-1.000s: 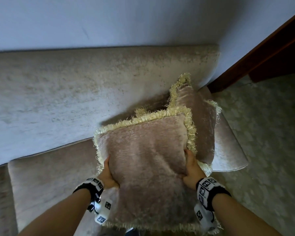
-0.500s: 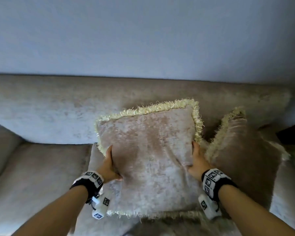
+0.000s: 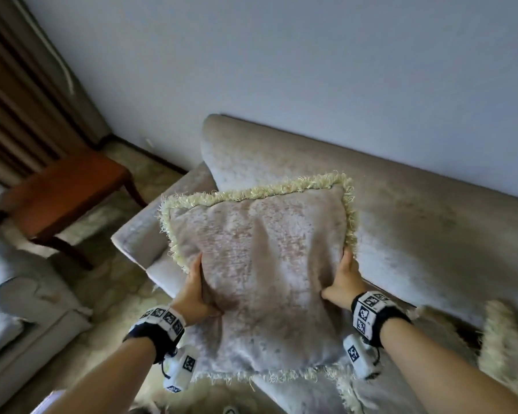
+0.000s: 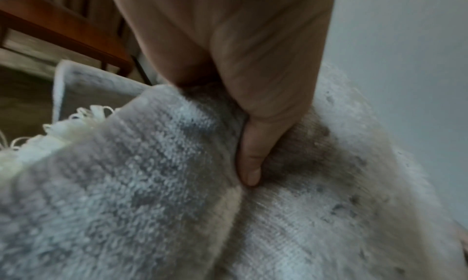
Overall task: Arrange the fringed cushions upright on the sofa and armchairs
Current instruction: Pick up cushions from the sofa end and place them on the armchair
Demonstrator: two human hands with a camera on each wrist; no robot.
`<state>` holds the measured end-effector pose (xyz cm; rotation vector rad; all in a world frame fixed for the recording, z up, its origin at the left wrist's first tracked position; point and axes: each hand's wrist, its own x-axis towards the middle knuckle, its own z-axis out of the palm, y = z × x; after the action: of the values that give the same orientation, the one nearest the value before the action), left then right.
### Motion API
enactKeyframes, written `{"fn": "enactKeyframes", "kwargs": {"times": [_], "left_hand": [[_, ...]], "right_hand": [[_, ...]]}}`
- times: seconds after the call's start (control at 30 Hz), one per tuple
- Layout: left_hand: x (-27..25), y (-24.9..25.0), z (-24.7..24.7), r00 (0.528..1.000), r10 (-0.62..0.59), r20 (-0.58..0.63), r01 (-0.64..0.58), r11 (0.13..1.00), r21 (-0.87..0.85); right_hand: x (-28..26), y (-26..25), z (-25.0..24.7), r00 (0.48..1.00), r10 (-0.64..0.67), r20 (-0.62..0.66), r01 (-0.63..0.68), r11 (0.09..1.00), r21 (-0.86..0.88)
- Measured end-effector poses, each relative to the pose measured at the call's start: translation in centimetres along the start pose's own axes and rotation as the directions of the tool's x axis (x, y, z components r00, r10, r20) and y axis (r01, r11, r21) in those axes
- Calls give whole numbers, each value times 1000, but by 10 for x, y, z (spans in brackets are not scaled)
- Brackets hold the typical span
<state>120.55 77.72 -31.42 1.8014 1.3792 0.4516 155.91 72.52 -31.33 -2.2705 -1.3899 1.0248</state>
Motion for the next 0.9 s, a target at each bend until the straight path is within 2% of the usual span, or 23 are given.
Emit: {"fn": "enactKeyframes", "kwargs": {"times": [0.1,0.27,0.4,0.57,0.77,0.9], "left_hand": [[-31,-37,-45,994,-36,-100,35,999,-11],[-66,-112,-131,958,-110,-263,119,993,20],[-80,-169,-206,932,-128,-338,165,983,82],[-90,-218,-286,889,-88,-450,186,967,177],[-97,-260,-346,839,-83,-538,223,954,200],[-114,-294,-371,773,-166,-612,314,939,142]], "right_hand": [[7,-64,29,993,-70,89,76,996,-56],[18,-177,90,967,-210,144,237,950,-203],[30,-258,136,937,-283,203,330,909,-256],[41,-352,187,898,-353,261,421,861,-285],[63,-438,232,848,-450,280,525,786,-326],[90,-497,284,774,-518,364,613,757,-224]]}}
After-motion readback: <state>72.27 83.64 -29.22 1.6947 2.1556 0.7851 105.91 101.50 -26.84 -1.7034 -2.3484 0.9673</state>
